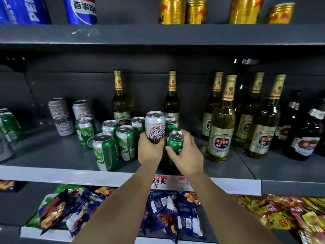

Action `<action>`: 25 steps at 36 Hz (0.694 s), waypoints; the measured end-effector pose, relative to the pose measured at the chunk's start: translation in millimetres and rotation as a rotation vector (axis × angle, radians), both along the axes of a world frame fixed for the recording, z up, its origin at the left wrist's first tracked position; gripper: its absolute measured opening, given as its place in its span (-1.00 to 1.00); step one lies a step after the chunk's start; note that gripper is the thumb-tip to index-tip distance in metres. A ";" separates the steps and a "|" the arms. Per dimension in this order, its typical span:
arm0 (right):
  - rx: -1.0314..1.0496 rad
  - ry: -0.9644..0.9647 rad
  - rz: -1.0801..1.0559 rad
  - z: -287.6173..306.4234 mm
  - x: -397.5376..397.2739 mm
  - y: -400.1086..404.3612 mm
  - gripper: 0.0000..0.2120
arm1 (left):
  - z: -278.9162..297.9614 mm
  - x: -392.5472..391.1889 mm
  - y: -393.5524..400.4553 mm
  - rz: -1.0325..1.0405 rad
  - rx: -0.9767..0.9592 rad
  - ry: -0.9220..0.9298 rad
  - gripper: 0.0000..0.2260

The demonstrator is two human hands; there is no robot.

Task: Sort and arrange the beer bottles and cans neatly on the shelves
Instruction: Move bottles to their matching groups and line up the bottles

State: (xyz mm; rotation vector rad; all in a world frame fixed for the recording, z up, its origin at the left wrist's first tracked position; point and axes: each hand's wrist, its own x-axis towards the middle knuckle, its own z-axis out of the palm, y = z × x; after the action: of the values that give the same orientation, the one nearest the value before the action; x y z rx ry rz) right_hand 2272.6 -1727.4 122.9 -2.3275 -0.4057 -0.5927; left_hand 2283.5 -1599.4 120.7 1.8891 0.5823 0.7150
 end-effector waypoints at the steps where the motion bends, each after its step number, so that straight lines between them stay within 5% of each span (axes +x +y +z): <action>1: -0.009 0.014 0.002 1.3 -0.3 -0.4 -0.35 | 0.8 -3.2 -0.7 0.013 -0.001 -0.002 -0.49; 12: -0.009 -0.045 -0.049 20.6 -26.9 -1.7 -0.27 | 13.1 -83.5 -1.7 0.121 -0.041 -0.104 -0.58; 25: -0.097 -0.096 0.166 30.7 -103.3 89.0 -0.34 | 16.2 -195.9 84.0 0.353 -0.047 -0.070 -0.59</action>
State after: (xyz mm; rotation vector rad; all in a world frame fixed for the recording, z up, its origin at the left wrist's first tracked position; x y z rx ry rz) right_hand 2169.3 -1638.4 153.6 -2.3343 -0.6783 -0.6166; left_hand 2087.6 -1515.4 136.9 1.7280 0.8920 0.9810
